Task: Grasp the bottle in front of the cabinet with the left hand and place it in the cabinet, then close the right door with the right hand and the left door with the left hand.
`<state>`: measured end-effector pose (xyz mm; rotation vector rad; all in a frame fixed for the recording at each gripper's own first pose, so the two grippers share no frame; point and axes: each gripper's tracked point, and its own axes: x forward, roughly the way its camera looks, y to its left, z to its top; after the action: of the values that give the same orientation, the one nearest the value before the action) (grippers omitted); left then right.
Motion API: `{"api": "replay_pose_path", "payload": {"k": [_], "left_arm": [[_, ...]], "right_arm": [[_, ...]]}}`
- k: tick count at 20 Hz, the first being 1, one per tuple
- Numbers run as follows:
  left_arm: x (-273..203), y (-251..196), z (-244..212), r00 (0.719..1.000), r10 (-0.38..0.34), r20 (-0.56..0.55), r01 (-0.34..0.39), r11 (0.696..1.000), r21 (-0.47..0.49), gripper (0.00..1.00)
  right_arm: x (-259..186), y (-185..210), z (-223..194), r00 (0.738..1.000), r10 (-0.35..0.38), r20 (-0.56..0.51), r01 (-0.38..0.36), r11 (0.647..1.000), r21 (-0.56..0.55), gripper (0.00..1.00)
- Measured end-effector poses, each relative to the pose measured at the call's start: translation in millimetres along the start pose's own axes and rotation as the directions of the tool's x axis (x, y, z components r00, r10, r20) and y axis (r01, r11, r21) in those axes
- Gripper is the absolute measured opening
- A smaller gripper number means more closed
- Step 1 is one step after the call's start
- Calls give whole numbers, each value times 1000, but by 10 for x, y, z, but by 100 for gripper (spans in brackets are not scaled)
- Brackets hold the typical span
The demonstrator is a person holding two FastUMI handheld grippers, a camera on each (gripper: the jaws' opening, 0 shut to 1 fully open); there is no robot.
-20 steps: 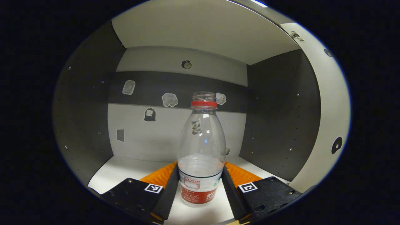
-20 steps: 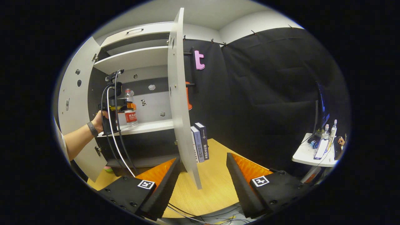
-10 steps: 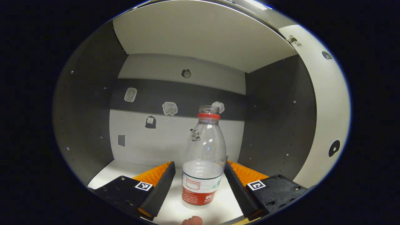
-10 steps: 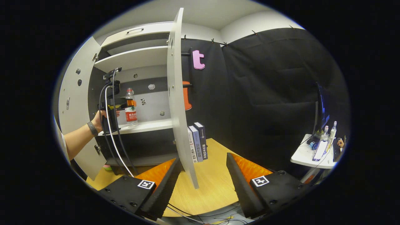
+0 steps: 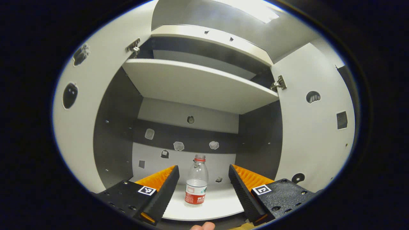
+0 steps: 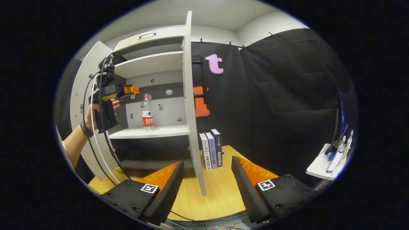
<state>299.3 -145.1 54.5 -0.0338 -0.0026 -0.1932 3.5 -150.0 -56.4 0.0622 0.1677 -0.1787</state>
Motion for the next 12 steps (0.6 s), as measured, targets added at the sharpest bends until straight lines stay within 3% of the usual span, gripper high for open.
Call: {"api": "replay_pose_path", "payload": {"k": [5, 12], "left_arm": [[-899, -101, 210, 998, 70, 6, -70, 997, 13, 95], [-2170, -129, -232, 964, 266, -24, -267, 963, -36, 94]], "right_arm": [[-43, 78, 144, 989, 148, 29, -147, 989, -18, 97], [-238, 143, 166, 948, 318, 14, -317, 947, -51, 97]]}}
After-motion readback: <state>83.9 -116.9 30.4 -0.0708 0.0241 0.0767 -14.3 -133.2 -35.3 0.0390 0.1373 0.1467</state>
